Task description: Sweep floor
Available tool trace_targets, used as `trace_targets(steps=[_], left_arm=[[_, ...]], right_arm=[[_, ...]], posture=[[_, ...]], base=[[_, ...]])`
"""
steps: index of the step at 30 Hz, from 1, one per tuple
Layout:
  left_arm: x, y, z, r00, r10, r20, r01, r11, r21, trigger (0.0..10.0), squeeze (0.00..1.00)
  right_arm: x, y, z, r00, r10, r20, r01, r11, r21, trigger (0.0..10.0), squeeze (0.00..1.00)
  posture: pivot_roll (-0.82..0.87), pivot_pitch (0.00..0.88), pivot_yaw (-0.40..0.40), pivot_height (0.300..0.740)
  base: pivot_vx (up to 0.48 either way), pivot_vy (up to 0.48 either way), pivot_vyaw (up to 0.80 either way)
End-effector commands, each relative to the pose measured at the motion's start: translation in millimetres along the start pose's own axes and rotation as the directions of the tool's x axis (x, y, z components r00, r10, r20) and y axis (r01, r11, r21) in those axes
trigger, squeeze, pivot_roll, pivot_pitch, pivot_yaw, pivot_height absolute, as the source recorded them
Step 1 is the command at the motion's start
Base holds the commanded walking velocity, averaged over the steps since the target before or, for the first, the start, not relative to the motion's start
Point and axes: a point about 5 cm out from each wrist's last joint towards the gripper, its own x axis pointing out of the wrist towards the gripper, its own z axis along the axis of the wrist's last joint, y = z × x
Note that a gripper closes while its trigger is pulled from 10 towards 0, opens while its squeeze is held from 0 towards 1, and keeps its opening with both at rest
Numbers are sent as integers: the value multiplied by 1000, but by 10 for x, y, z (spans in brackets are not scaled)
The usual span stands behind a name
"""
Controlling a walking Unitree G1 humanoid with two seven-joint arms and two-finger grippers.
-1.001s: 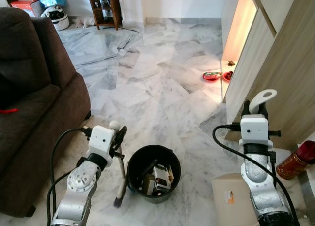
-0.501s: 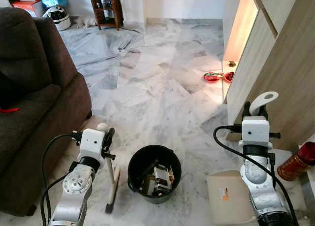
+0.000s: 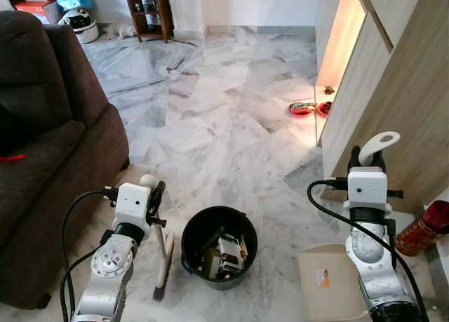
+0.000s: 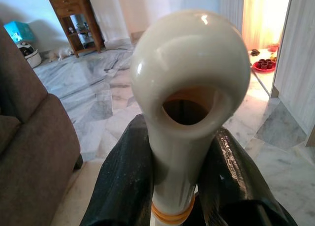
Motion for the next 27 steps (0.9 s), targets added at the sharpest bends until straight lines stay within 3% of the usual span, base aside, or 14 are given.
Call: trace_targets(steps=[1,11,27], left_arm=[[15,10,93,999,4,53,-5,1000,10,10000,0],[15,3,99,998,3,57,-3,1000,4,10000,0],[15,-7,91,999,-10,52,9,1000,5,10000,0]], right_arm=[[50,28,77,999,-3,32,2,1000,25,10000,0],[27,42,62,1000,6,25,-7,1000,23,10000,0],[24,44,42,1000,8,13,-8,1000,23,10000,0]], posture=[[86,119,73,740],[82,120,75,740],[85,117,77,740]], base=[[0,0,0],[0,0,0],[-288,0,0]])
